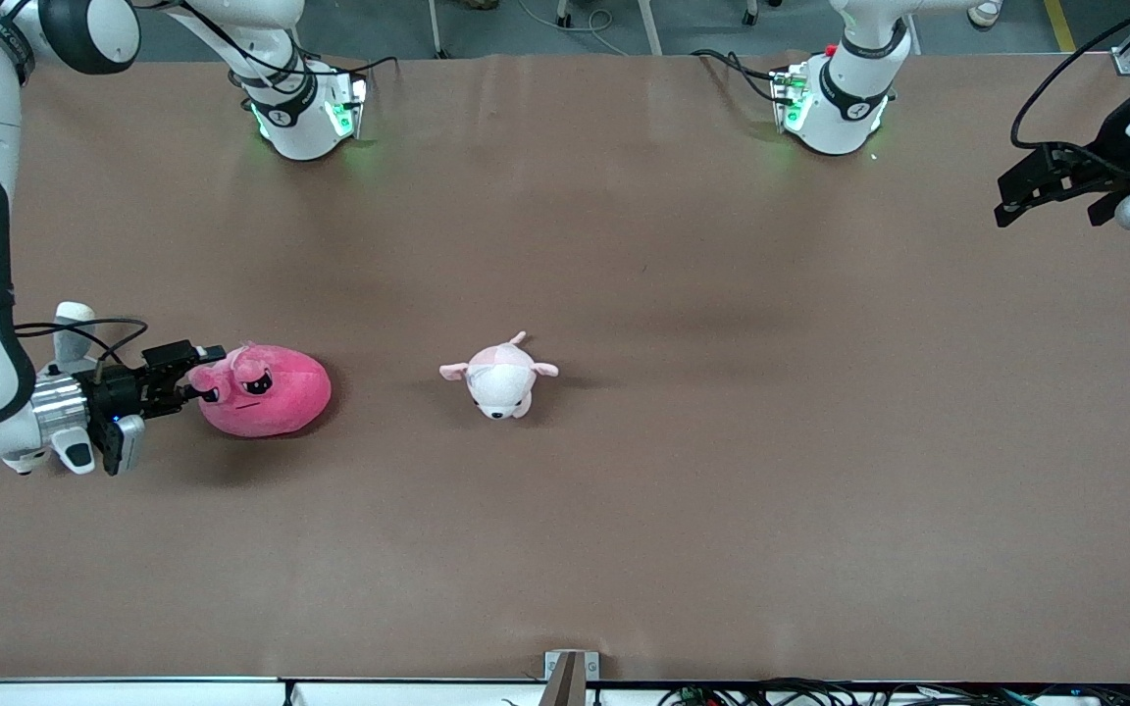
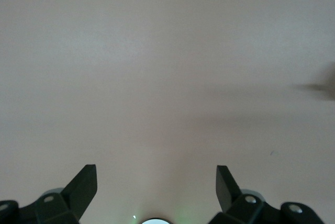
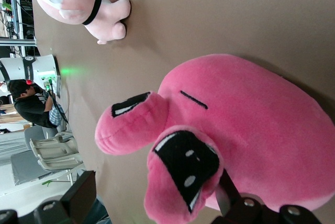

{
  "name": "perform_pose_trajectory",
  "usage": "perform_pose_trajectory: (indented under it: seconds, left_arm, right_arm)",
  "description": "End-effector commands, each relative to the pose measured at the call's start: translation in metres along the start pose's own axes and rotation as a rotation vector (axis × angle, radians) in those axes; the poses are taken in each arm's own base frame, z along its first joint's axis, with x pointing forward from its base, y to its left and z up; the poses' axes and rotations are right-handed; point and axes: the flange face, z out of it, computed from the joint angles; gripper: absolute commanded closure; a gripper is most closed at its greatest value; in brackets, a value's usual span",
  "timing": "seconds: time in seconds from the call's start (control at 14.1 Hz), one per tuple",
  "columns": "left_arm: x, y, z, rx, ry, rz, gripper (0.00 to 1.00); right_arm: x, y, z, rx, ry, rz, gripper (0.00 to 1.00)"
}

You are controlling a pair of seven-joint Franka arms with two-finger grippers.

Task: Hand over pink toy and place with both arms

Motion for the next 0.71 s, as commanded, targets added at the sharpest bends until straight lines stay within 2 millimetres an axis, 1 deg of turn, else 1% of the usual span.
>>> perform_pose_trajectory:
  seconds: [0.0, 0.07, 0.14, 0.28, 0.43, 0.57, 0.64]
  left_arm:
    - [-0.001, 0.001, -0.003, -0.008, 0.009, -0.004, 0.00]
    - [-0.001, 0.001, -0.003, -0.008, 0.009, -0.004, 0.00]
    - [-0.001, 0.000, -0.002, -0.008, 0.006, -0.006, 0.00]
    - [-0.001, 0.000, -0.002, -0.008, 0.006, -0.006, 0.00]
    - [-0.001, 0.000, -0.001, -0.008, 0.006, -0.007, 0.00]
    - [-0.001, 0.000, -0.001, -0.008, 0.006, -0.007, 0.00]
    - [-0.001, 0.000, -0.001, -0.008, 0.006, -0.007, 0.00]
  right_arm:
    - [-0.011, -0.010, -0.021, -0.033, 0.001, 0.006, 0.00]
    - [-0.016, -0.017, -0.035, -0.065, -0.003, 0.002, 0.00]
    - [-0.016, -0.028, -0.047, -0.097, -0.011, -0.008, 0.00]
    - [-0.017, -0.058, -0.083, -0.169, -0.007, -0.028, 0.00]
    - [-0.019, -0.079, -0.108, -0.207, -0.011, -0.024, 0.00]
    - [-0.023, -0.090, -0.127, -0.250, -0.017, -0.026, 0.00]
    - [-0.027, -0.092, -0.131, -0.248, -0.014, -0.011, 0.00]
